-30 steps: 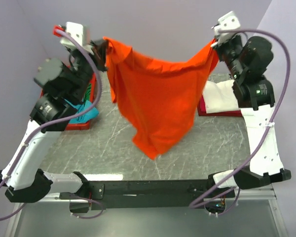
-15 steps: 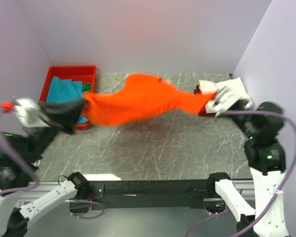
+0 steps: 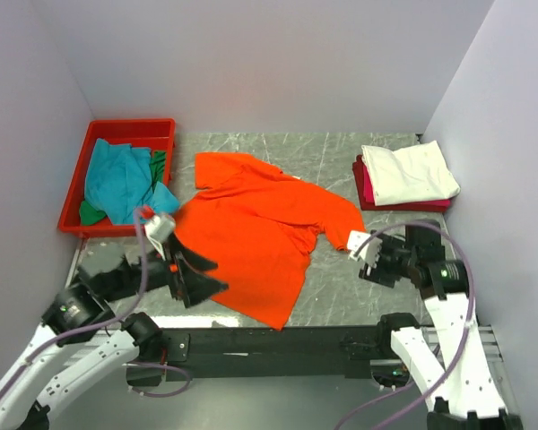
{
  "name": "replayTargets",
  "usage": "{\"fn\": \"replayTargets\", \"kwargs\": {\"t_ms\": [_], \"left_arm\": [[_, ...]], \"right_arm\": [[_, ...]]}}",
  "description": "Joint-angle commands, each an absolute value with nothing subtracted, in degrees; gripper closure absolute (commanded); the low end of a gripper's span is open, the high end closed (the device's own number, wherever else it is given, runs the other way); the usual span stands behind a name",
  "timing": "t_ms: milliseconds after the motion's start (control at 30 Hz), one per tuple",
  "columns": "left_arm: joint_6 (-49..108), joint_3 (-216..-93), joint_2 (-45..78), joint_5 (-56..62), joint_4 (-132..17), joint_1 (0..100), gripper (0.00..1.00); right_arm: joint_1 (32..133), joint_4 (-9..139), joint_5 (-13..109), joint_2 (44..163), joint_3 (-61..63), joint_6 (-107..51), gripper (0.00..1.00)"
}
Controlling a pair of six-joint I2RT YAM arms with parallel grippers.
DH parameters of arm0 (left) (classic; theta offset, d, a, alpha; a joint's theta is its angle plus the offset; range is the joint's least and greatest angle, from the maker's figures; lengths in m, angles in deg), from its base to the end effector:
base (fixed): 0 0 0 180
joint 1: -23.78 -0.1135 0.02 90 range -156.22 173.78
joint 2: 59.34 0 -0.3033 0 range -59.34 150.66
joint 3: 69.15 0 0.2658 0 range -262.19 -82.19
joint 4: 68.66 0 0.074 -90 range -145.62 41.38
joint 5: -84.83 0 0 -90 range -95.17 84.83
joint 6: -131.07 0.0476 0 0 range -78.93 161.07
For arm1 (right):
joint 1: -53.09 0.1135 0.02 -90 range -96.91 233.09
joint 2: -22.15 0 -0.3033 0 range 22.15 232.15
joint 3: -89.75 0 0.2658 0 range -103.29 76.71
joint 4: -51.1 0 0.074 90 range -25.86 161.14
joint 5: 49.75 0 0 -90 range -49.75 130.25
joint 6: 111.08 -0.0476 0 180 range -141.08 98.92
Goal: Fold and stack the t-shirts
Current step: Flatten the tshirt out
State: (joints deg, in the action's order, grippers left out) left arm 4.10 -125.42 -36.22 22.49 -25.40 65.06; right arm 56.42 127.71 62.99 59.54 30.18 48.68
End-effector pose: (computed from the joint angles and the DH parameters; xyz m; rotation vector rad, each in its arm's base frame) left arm 0.0440 -0.0680 0.3576 0.4658 1.8956 -1.3754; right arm 0.0925 0.0238 0.3021 -1.5626 1.8468 -0.0181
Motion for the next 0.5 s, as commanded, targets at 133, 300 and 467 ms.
{"fn": "replayTargets", "kwargs": {"t_ms": [133, 300, 467], "left_arm": [[8.73, -132.56, -10.35, 11.87, -32.92, 65.18, 0.13], [8.55, -131.32, 6.64, 18.82, -45.93, 67.11, 0.19], [12.06, -136.33, 24.64, 14.80, -48.67, 73.60, 0.19]], "right_arm": [[58.27, 116.97, 74.89, 86.98, 19.86, 38.62, 0.30], [60.56, 107.85, 66.72, 98.77, 20.10, 32.89, 0.31], [60.21, 101.77, 60.66, 106.42, 18.97, 23.86, 0.32]]}}
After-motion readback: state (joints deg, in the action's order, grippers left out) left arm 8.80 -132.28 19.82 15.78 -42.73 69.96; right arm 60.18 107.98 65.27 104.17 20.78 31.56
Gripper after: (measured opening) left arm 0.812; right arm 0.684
